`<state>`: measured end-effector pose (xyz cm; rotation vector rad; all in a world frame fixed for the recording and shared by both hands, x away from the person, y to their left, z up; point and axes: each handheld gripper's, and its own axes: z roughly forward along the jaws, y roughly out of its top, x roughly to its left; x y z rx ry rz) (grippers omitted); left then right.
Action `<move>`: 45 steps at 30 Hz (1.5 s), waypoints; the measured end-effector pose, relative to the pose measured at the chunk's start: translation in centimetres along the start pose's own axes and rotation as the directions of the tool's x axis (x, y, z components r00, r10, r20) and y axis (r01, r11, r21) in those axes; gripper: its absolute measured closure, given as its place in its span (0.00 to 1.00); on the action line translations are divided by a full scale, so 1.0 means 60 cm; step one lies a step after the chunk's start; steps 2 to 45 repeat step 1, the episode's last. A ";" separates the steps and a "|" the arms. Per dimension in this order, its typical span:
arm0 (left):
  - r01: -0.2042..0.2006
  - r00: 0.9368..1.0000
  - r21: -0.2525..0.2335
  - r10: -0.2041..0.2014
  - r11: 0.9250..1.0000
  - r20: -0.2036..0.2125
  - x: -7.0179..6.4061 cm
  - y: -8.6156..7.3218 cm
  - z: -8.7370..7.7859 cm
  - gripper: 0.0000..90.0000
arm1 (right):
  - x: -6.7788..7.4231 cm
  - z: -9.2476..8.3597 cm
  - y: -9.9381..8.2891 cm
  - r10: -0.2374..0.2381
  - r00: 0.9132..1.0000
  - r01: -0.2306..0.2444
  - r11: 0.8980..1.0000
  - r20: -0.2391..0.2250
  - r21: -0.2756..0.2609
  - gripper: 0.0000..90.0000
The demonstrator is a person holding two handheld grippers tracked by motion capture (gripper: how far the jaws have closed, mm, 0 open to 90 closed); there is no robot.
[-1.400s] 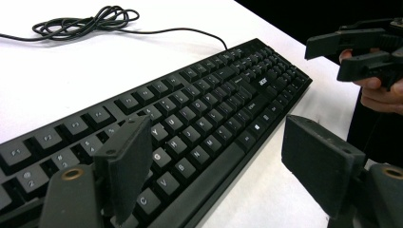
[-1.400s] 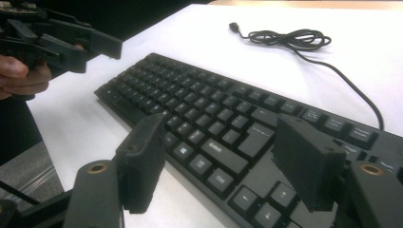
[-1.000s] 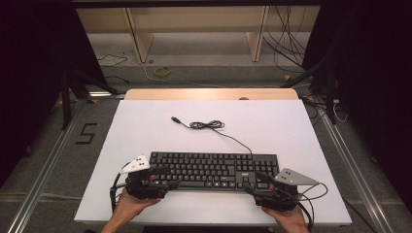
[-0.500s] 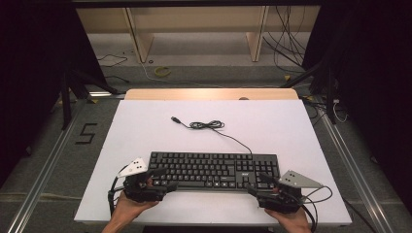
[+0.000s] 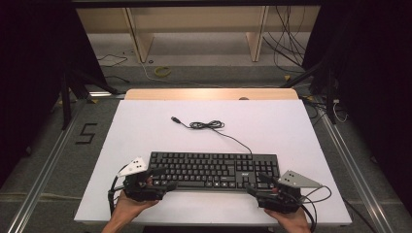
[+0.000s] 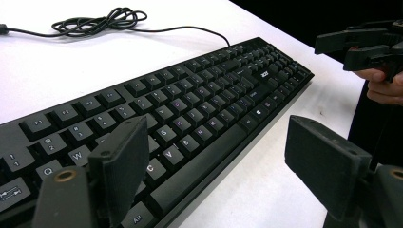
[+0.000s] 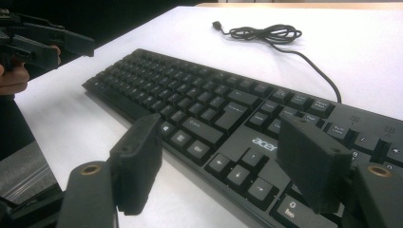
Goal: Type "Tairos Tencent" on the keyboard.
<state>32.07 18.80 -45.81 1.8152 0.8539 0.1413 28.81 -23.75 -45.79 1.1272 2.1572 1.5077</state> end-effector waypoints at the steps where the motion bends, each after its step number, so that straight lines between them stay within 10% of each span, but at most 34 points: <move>1: 0.000 1.000 0.000 0.000 1.000 -0.001 0.000 0.000 0.000 0.25 | 0.000 0.000 0.000 0.001 1.000 -0.001 1.000 0.000 0.000 0.37; 45: 0.000 1.000 0.000 0.000 1.000 -0.001 0.000 0.000 0.000 0.25 | 0.000 0.000 0.000 0.001 1.000 -0.001 1.000 0.000 0.000 0.37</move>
